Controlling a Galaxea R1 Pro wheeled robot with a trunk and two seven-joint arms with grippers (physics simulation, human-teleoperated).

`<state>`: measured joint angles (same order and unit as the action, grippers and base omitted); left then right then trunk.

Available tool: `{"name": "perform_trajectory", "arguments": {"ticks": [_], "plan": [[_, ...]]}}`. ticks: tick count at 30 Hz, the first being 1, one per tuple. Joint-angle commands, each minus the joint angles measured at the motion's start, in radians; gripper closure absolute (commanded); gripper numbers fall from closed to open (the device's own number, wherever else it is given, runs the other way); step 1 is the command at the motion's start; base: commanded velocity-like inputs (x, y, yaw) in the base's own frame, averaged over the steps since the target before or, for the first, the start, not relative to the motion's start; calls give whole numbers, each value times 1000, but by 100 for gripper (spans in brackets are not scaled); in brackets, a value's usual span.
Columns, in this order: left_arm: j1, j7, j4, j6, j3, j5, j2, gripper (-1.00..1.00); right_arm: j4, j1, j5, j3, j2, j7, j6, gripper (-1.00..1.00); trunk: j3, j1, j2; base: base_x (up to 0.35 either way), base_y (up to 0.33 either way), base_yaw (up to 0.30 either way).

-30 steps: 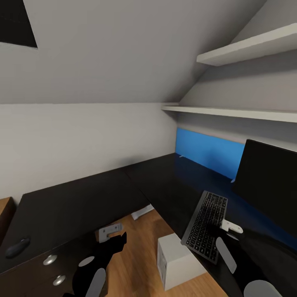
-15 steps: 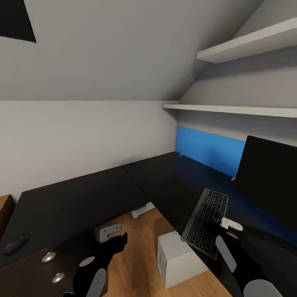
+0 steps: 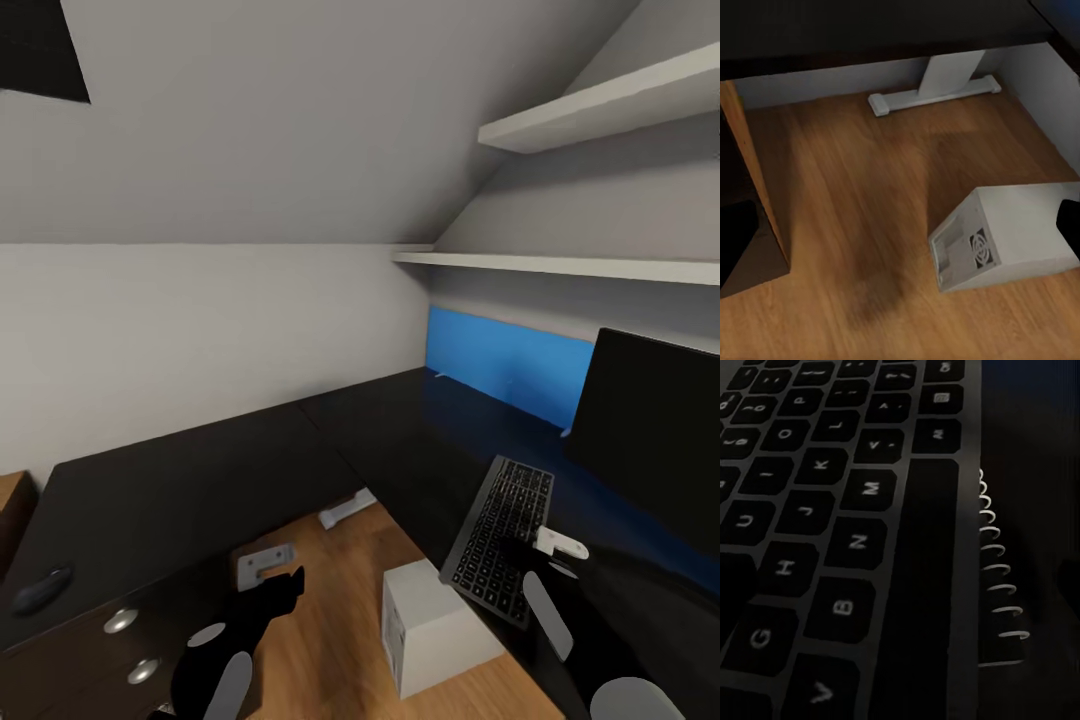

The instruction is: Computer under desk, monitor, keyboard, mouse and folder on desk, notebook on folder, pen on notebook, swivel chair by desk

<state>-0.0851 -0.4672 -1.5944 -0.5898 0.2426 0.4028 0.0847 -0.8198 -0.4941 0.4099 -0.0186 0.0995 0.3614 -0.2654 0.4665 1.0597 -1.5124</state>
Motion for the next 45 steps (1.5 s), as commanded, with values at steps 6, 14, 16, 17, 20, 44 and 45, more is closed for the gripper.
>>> {"name": "perform_trajectory", "arguments": {"ticks": [6,14,16,17,20,44,45], "plan": [[-1,-9,-1,0,2,11,-9,-100,25,0,18,3,0,5,-4,-100,1,0,-1,-193,141,0],[-1,-10,-1,1,3,11,-10,-100,24,0,18,3,0,5,-3,-100,1,0,-1,-111,20,0],[-1,-10,-1,1,4,11,-10,-100,24,0,18,3,0,5,-3,-100,1,0,-1,-163,30,0],[-1,-10,-1,1,4,11,-10,-100,24,0,18,3,0,5,-3,-100,1,0,-1,-196,61,0],[-1,-10,-1,1,5,11,-10,-100,24,0,18,3,0,5,-3,-100,1,0,-1,-241,107,0],[-1,-13,1,2,37,7,-6,-100,18,0,18,0,0,4,6,-100,-43,-54,97,-20,5,0],[-1,-13,1,3,41,7,-6,-100,17,0,18,0,0,4,7,-100,-46,-58,104,0,0,0]]}}
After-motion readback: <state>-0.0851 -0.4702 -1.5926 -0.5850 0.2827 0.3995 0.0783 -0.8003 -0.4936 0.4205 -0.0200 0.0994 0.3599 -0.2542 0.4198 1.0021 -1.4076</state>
